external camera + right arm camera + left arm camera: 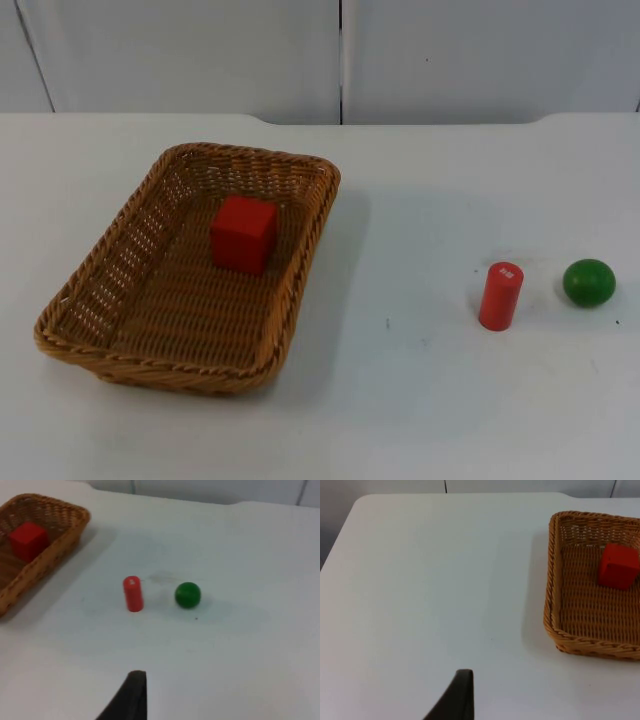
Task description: Pick up the basket with the left hand and place the object to the left of the red cylinder into the basket with the right hand.
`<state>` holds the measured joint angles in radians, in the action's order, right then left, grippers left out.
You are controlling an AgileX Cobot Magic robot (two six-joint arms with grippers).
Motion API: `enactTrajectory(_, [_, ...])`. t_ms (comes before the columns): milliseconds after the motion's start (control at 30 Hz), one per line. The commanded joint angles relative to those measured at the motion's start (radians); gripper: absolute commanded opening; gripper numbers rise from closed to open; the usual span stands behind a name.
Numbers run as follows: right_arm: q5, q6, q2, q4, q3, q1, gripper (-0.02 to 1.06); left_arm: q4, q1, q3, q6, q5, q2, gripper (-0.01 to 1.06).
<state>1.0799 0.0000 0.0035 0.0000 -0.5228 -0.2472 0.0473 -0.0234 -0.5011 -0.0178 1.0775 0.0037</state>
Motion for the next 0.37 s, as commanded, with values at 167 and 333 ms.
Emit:
enactTrajectory(167, [-0.003,-0.015,-0.003,0.006,0.006,0.137,1.05,0.004,0.007,0.006,0.005,-0.002,-0.004,1.05])
enactTrajectory(333, [-0.003,-0.015,-0.003,0.006,0.006,0.197,1.05,0.004,0.007,0.006,0.005,-0.002,-0.004,1.05])
